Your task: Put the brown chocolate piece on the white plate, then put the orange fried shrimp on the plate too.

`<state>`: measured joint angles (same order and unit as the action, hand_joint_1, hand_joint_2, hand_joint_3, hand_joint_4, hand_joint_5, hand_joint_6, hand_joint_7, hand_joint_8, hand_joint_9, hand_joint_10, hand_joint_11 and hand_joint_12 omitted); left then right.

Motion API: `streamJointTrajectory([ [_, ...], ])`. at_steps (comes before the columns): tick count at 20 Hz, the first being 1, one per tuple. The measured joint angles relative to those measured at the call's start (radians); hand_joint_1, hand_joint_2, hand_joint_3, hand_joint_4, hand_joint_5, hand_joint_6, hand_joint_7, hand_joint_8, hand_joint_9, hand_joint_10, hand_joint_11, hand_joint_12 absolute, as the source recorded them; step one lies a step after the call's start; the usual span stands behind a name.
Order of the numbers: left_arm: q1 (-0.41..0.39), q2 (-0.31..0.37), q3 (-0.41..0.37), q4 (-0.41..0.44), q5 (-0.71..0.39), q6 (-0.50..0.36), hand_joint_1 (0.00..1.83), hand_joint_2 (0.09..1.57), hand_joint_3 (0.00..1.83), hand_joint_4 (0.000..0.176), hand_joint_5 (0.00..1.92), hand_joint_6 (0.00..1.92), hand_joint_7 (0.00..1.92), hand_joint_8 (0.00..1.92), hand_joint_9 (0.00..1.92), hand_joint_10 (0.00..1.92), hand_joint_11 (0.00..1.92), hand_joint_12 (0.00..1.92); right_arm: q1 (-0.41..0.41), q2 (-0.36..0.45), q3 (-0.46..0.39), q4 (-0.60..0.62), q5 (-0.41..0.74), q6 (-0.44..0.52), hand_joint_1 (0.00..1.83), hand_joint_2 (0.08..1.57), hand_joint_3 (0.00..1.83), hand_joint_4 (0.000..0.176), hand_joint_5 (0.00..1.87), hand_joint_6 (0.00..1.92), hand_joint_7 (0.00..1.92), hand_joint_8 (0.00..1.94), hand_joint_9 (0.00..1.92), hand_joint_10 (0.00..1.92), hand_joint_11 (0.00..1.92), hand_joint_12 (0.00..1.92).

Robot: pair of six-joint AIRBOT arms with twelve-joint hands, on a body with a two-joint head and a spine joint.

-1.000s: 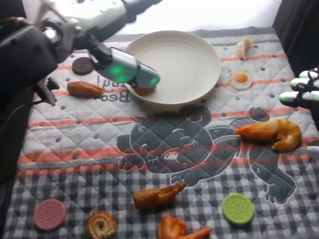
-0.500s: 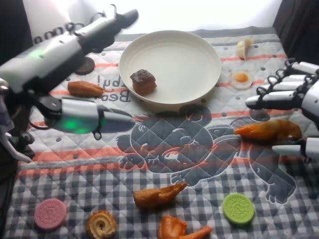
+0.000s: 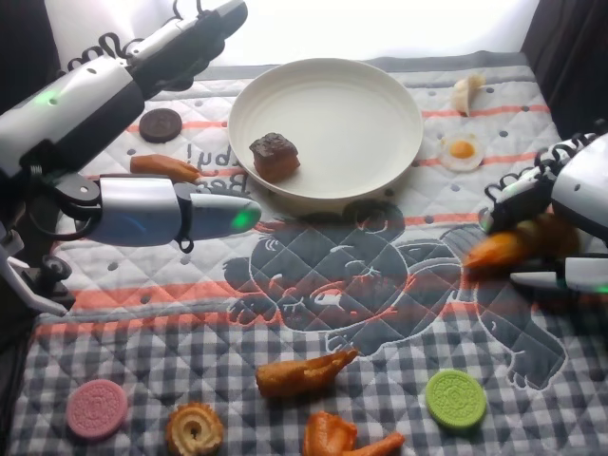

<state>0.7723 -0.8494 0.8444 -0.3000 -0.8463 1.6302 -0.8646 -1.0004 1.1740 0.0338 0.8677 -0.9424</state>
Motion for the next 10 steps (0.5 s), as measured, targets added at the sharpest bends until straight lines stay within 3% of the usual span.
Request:
streamJointTrajectory([
  [2,0.008,0.0,0.0,-0.013,0.003,-0.004,0.92,0.91,0.0,0.149,0.04,0.0,0.14,0.0,0.16,0.01,0.0,0.68,0.007,-0.001,0.0,0.003,0.003,-0.001,1.26,1.07,0.0,0.0,1.04,0.77,1.14,0.88,1.09,0.84,0.9,1.37],
  [3,0.014,0.0,0.0,-0.014,0.0,-0.006,0.9,0.91,0.0,0.144,0.05,0.0,0.15,0.0,0.18,0.01,0.0,0.75,0.014,-0.001,0.0,0.0,-0.005,-0.004,1.27,1.07,0.0,0.0,1.07,0.7,1.12,0.94,1.07,0.96,0.88,1.5],
  [4,0.021,0.0,0.0,-0.014,-0.005,-0.013,0.9,0.91,0.0,0.143,0.04,0.0,0.16,0.0,0.18,0.01,0.0,0.77,0.024,-0.001,0.0,-0.005,-0.013,-0.006,1.28,1.06,0.0,0.0,1.13,0.53,1.1,1.04,1.05,1.24,0.93,1.69],
  [5,0.024,0.001,0.0,-0.014,-0.006,-0.025,0.87,0.91,0.0,0.156,0.03,0.0,0.16,0.0,0.18,0.01,0.0,0.77,0.031,0.0,0.0,-0.014,-0.02,-0.01,1.29,1.06,0.0,0.0,1.14,0.52,1.11,1.01,1.05,1.32,0.97,1.7],
  [6,0.034,0.006,0.0,-0.012,-0.008,-0.051,0.87,0.91,0.0,0.162,0.01,0.0,0.15,0.0,0.16,0.0,0.0,0.72,0.042,0.003,-0.002,-0.025,-0.031,-0.015,1.27,1.1,0.0,0.0,1.09,0.55,0.98,1.27,1.04,1.58,1.02,1.87],
  [7,0.043,0.009,0.001,-0.014,-0.015,-0.08,0.86,0.91,0.0,0.16,0.01,0.0,0.15,0.0,0.17,0.0,0.0,0.71,0.052,0.007,-0.003,-0.037,-0.039,-0.018,1.27,1.11,0.0,0.0,1.08,0.57,0.96,1.31,1.02,1.61,1.02,1.88],
  [8,0.053,0.014,0.004,-0.014,-0.022,-0.111,0.82,0.91,0.0,0.173,0.01,0.0,0.11,0.0,0.13,0.0,0.0,0.59,0.067,0.01,-0.003,-0.043,-0.046,-0.021,1.26,1.08,0.0,0.0,1.06,0.71,1.07,1.03,1.01,1.33,0.93,1.68],
  [9,0.06,0.019,0.01,-0.011,-0.026,-0.143,0.85,0.92,0.0,0.167,0.01,0.0,0.1,0.0,0.13,0.0,0.0,0.53,0.086,0.012,-0.003,-0.042,-0.047,-0.035,1.24,1.08,0.0,0.0,1.02,0.86,1.09,0.9,1.0,1.07,0.88,1.51],
  [10,0.07,0.019,0.02,-0.014,-0.04,-0.18,0.85,0.92,0.0,0.16,0.01,0.0,0.11,0.01,0.14,0.01,0.0,0.52,0.117,0.013,-0.002,-0.038,-0.051,-0.059,1.25,1.07,0.0,0.0,1.02,0.88,1.16,0.76,1.06,0.92,0.93,1.41],
])
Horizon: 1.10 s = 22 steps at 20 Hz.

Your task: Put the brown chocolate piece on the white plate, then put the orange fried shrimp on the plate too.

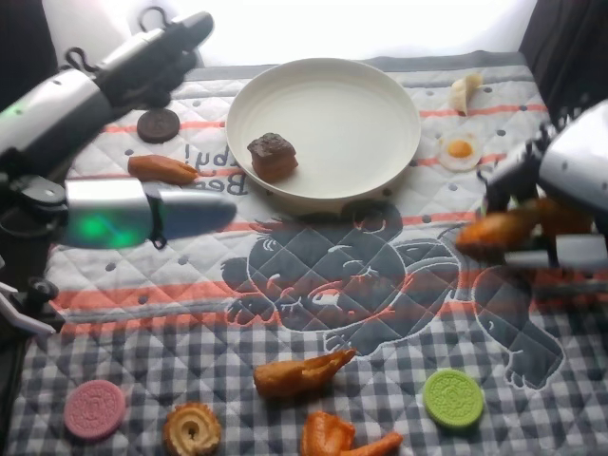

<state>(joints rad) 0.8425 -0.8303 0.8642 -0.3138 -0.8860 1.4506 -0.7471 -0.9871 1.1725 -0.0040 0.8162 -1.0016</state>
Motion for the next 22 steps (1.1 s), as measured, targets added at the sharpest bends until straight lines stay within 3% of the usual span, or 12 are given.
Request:
streamJointTrajectory([
  [4,0.023,0.011,0.012,-0.009,-0.023,-0.065,0.88,0.9,0.0,0.176,0.0,0.0,0.16,0.0,0.23,0.01,0.0,0.78,0.113,-0.04,0.052,0.005,0.018,-0.006,1.25,1.08,0.0,0.0,0.96,0.94,1.16,0.79,1.11,0.75,0.88,1.28],
  [6,0.023,0.011,0.012,0.0,-0.028,-0.065,0.87,0.89,0.0,0.172,0.0,0.0,0.17,0.01,0.24,0.01,0.0,0.77,0.17,-0.098,0.095,0.002,-0.001,-0.006,1.25,1.07,0.0,0.0,1.03,0.8,1.12,0.87,1.06,0.79,0.78,1.38],
  [7,0.023,0.011,0.012,0.007,-0.028,-0.065,0.87,0.89,0.0,0.169,0.0,0.0,0.17,0.0,0.24,0.01,0.0,0.77,0.198,-0.125,0.114,0.002,-0.015,-0.006,1.35,1.07,0.0,0.0,1.02,0.81,1.12,0.75,1.0,1.09,0.74,1.36],
  [11,0.023,0.011,0.018,0.014,-0.026,-0.067,0.86,0.9,0.0,0.154,0.0,0.0,0.16,0.0,0.22,0.0,0.0,0.77,0.316,-0.243,0.201,-0.031,-0.082,-0.007,1.26,1.07,0.0,0.0,0.97,0.98,1.23,0.59,1.31,0.52,1.09,1.09],
  [13,0.023,0.011,0.021,0.024,-0.025,-0.074,0.86,0.9,0.0,0.148,0.03,0.0,0.16,0.0,0.17,0.0,0.0,0.66,0.349,-0.307,0.257,-0.054,-0.145,-0.006,1.27,1.06,0.0,0.0,1.0,0.84,1.22,0.72,1.38,0.56,1.13,1.23],
  [14,0.022,0.011,0.023,0.036,-0.024,-0.08,0.86,0.9,0.0,0.146,0.05,0.0,0.15,0.0,0.14,0.01,0.0,0.55,0.352,-0.336,0.285,-0.06,-0.179,-0.007,1.25,1.08,0.0,0.0,0.98,0.91,1.16,0.77,1.27,0.67,1.07,1.27],
  [15,0.021,0.011,0.024,0.045,-0.027,-0.081,0.85,0.9,0.0,0.137,0.03,0.0,0.14,0.0,0.14,0.01,0.0,0.53,0.352,-0.354,0.3,-0.06,-0.214,-0.006,1.05,1.03,0.0,0.0,0.73,0.4,0.9,0.49,0.97,0.57,0.8,1.18],
  [16,0.02,0.011,0.024,0.045,-0.027,-0.083,0.85,0.9,0.0,0.134,0.03,0.0,0.14,0.0,0.13,0.0,0.0,0.5,0.35,-0.36,0.301,-0.071,-0.262,-0.006,0.92,0.97,0.0,0.019,0.56,0.13,0.73,0.3,0.78,0.46,0.58,1.15],
  [17,0.015,0.011,0.026,0.045,-0.026,-0.083,0.84,0.9,0.0,0.13,0.03,0.0,0.14,0.0,0.15,0.01,0.0,0.59,0.349,-0.362,0.3,-0.077,-0.279,-0.006,0.76,0.89,0.0,0.077,0.25,0.02,0.47,0.09,0.52,0.18,0.21,1.03],
  [18,0.013,0.011,0.026,0.047,-0.029,-0.084,0.83,0.9,0.0,0.125,0.02,0.0,0.14,0.0,0.17,0.01,0.0,0.66,0.349,-0.362,0.3,-0.077,-0.285,-0.006,0.71,0.84,0.0,0.098,0.09,0.0,0.33,0.02,0.39,0.05,0.07,0.93],
  [20,0.013,0.011,0.026,0.051,-0.046,-0.089,0.81,0.9,0.0,0.138,0.0,0.0,0.15,0.0,0.18,0.01,0.0,0.71,0.35,-0.348,0.289,-0.075,-0.274,-0.007,0.62,0.83,0.0,0.119,0.0,0.0,0.13,0.0,0.21,0.0,0.0,0.8],
  [22,0.019,0.011,0.026,0.022,-0.059,-0.091,0.78,0.9,0.0,0.161,0.01,0.0,0.16,0.0,0.18,0.0,0.0,0.69,0.351,-0.329,0.258,-0.069,-0.266,-0.01,0.58,0.82,0.0,0.16,0.0,0.0,0.08,0.0,0.15,0.0,0.0,0.7],
])
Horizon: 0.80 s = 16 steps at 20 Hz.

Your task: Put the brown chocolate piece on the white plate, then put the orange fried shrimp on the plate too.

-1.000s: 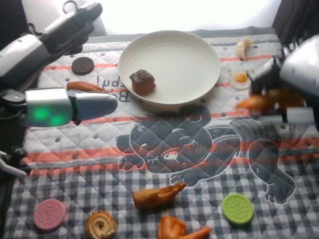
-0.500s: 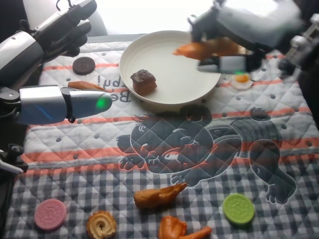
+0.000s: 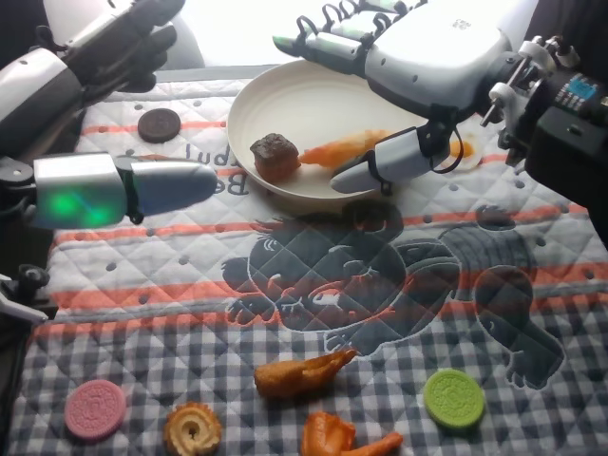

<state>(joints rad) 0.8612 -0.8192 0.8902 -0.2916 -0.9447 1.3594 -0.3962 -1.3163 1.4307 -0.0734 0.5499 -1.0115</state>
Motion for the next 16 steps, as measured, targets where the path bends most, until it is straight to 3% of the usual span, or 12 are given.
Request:
streamJointTrajectory([
  [1,0.006,0.0,0.0,-0.016,-0.015,0.0,0.77,0.89,0.0,0.164,0.02,0.0,0.17,0.0,0.19,0.0,0.0,0.72,0.0,0.022,-0.028,-0.005,0.0,0.0,0.6,0.82,0.0,0.173,0.0,0.0,0.06,0.0,0.12,0.01,0.0,0.61],
  [3,0.026,0.018,0.0,-0.042,-0.028,-0.021,0.75,0.9,0.0,0.146,0.0,0.0,0.13,0.0,0.15,0.01,0.0,0.6,-0.021,0.095,-0.091,-0.024,0.046,0.001,0.56,0.82,0.0,0.176,0.0,0.0,0.06,0.0,0.05,0.03,0.0,0.17],
  [4,0.039,0.031,0.008,-0.043,-0.045,-0.057,0.76,0.9,0.0,0.17,0.0,0.0,0.13,0.0,0.15,0.01,0.0,0.57,-0.047,0.14,-0.119,0.002,0.092,0.001,0.53,0.84,0.0,0.176,0.0,0.0,0.06,0.0,0.03,0.01,0.0,0.07],
  [5,0.057,0.04,0.023,-0.058,-0.08,-0.113,0.72,0.9,0.0,0.175,0.01,0.0,0.15,0.0,0.2,0.02,0.0,0.67,-0.1,0.208,-0.163,0.053,0.169,0.001,0.56,0.84,0.0,0.176,0.0,0.0,0.06,0.0,0.01,0.0,0.0,0.06],
  [6,0.073,0.049,0.033,-0.081,-0.104,-0.144,0.72,0.9,0.0,0.165,0.02,0.01,0.17,0.01,0.23,0.03,0.0,0.69,-0.148,0.257,-0.194,0.084,0.219,0.0,0.6,0.84,0.0,0.176,0.0,0.0,0.06,0.0,0.0,0.0,0.0,0.01],
  [10,0.144,0.066,0.045,-0.088,-0.219,-0.29,0.68,0.93,0.0,0.165,0.0,0.0,0.09,0.0,0.17,0.01,0.0,0.14,-0.325,0.41,-0.325,0.147,0.394,0.0,0.61,0.86,0.01,0.176,0.0,0.0,0.06,0.0,0.02,0.01,0.0,0.0],
  [11,0.187,0.066,0.044,-0.081,-0.274,-0.364,0.8,0.95,0.0,0.151,0.0,0.0,0.12,0.0,0.23,0.01,0.0,0.09,-0.369,0.447,-0.362,0.151,0.449,0.0,0.67,0.86,0.01,0.176,0.0,0.0,0.05,0.0,0.0,0.0,0.0,0.0],
  [12,0.223,0.066,0.044,-0.08,-0.318,-0.42,0.81,0.96,0.0,0.153,0.0,0.0,0.11,0.0,0.23,0.01,0.0,0.08,-0.406,0.472,-0.386,0.15,0.499,0.0,0.71,0.86,0.0,0.176,0.0,0.0,0.04,0.0,0.0,0.0,0.0,0.0],
  [13,0.253,0.066,0.043,-0.079,-0.36,-0.461,0.77,0.95,0.0,0.171,0.0,0.0,0.11,0.0,0.22,0.0,0.0,0.01,-0.449,0.494,-0.413,0.155,0.544,0.0,0.73,0.86,0.0,0.176,0.0,0.0,0.06,0.01,0.01,0.0,0.0,0.0],
  [14,0.28,0.066,0.041,-0.081,-0.412,-0.489,0.73,0.94,0.0,0.173,0.0,0.0,0.13,0.01,0.21,0.0,0.0,0.0,-0.506,0.521,-0.446,0.169,0.594,0.0,0.74,0.86,0.0,0.176,0.0,0.0,0.07,0.01,0.03,0.01,0.0,0.0],
  [15,0.292,0.068,0.033,-0.086,-0.449,-0.498,0.68,0.97,0.01,0.15,0.0,0.0,0.17,0.02,0.23,0.01,0.02,0.01,-0.553,0.537,-0.468,0.18,0.636,0.0,0.73,0.84,0.0,0.176,0.0,0.0,0.1,0.02,0.07,0.02,0.0,0.0],
  [16,0.309,0.07,0.02,-0.075,-0.502,-0.507,0.66,0.96,0.0,0.157,0.0,0.0,0.17,0.02,0.24,0.01,0.08,0.04,-0.63,0.563,-0.502,0.2,0.704,0.004,0.7,0.82,0.0,0.158,0.04,0.0,0.15,0.01,0.14,0.02,0.03,0.01],
])
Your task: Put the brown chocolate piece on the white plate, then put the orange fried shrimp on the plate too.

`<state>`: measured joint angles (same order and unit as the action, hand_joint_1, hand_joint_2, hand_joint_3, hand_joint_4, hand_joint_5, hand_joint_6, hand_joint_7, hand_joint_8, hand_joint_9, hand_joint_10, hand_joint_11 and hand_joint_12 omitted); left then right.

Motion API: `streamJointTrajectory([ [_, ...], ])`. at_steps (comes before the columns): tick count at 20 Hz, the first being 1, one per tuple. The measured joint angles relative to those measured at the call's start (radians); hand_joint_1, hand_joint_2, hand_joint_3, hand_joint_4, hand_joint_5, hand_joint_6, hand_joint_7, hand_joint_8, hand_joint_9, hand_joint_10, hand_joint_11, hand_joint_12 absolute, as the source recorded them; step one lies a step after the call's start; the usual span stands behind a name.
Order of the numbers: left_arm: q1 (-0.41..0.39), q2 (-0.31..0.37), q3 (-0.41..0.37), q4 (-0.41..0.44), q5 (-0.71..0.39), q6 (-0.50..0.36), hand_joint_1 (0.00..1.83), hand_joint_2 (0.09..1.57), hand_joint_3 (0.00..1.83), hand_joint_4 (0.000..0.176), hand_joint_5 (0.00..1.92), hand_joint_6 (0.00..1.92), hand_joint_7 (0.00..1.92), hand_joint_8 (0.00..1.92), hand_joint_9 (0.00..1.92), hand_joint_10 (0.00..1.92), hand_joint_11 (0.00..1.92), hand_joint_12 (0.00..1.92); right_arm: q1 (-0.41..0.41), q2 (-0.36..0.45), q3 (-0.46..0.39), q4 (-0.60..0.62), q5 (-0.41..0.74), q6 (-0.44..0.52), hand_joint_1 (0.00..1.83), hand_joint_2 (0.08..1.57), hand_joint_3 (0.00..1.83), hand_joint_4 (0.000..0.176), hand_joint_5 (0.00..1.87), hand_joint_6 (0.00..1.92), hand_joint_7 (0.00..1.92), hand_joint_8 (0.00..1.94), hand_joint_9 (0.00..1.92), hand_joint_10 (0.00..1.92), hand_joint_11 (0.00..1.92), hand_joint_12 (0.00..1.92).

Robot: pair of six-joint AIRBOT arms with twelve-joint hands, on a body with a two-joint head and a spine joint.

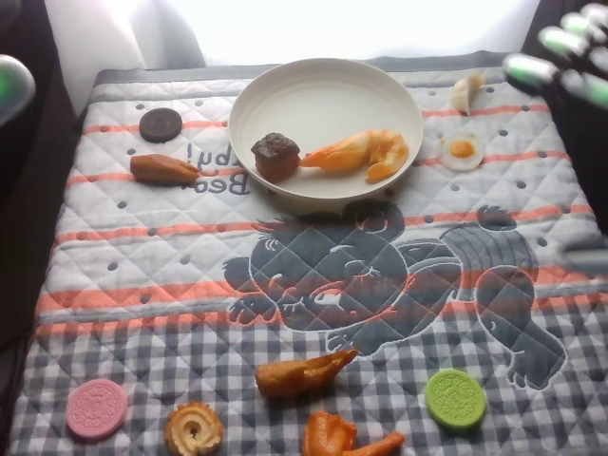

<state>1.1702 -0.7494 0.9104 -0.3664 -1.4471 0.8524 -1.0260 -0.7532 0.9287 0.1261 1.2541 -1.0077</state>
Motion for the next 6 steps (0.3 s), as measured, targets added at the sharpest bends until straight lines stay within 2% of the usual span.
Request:
streamJointTrajectory([
  [1,0.005,0.002,-0.004,0.01,-0.018,-0.005,0.59,0.95,0.0,0.135,0.0,0.0,0.09,0.01,0.23,0.0,0.01,0.4,-0.022,0.006,-0.008,0.005,0.028,0.003,0.7,0.83,0.0,0.112,0.11,0.01,0.23,0.01,0.23,0.02,0.12,0.06],
  [2,0.008,0.008,-0.017,0.041,-0.058,-0.014,0.5,0.95,0.0,0.113,0.0,0.0,0.09,0.0,0.25,0.01,0.0,0.66,-0.098,0.021,-0.031,0.042,0.141,0.008,0.69,0.86,0.01,0.101,0.11,0.0,0.25,0.01,0.25,0.02,0.15,0.08],
  [3,0.009,0.01,-0.023,0.058,-0.085,-0.015,0.43,1.0,0.01,0.115,0.03,0.0,0.16,0.01,0.25,0.0,0.0,0.74,-0.133,0.029,-0.04,0.054,0.193,0.008,0.67,0.93,0.01,0.076,0.13,0.0,0.27,0.0,0.3,0.01,0.17,0.11],
  [4,0.021,0.01,-0.028,0.069,-0.12,-0.018,0.4,0.99,0.01,0.098,0.06,0.01,0.19,0.02,0.28,0.02,0.0,0.75,-0.166,0.034,-0.048,0.07,0.251,0.008,0.59,0.96,0.01,0.089,0.13,0.0,0.28,0.0,0.29,0.01,0.15,0.11],
  [5,0.021,0.01,-0.028,0.074,-0.13,-0.017,0.35,1.02,0.01,0.077,0.09,0.01,0.23,0.02,0.31,0.02,0.0,0.8,-0.184,0.039,-0.055,0.077,0.287,0.008,0.56,1.01,0.01,0.077,0.13,0.0,0.28,0.0,0.28,0.0,0.12,0.11],
  [6,0.02,0.011,-0.028,0.073,-0.139,-0.017,0.28,1.05,0.01,0.039,0.12,0.01,0.2,0.01,0.3,0.01,0.0,0.65,-0.2,0.048,-0.063,0.078,0.324,0.008,0.51,1.06,0.02,0.064,0.11,0.0,0.2,0.0,0.17,0.0,0.07,0.09],
])
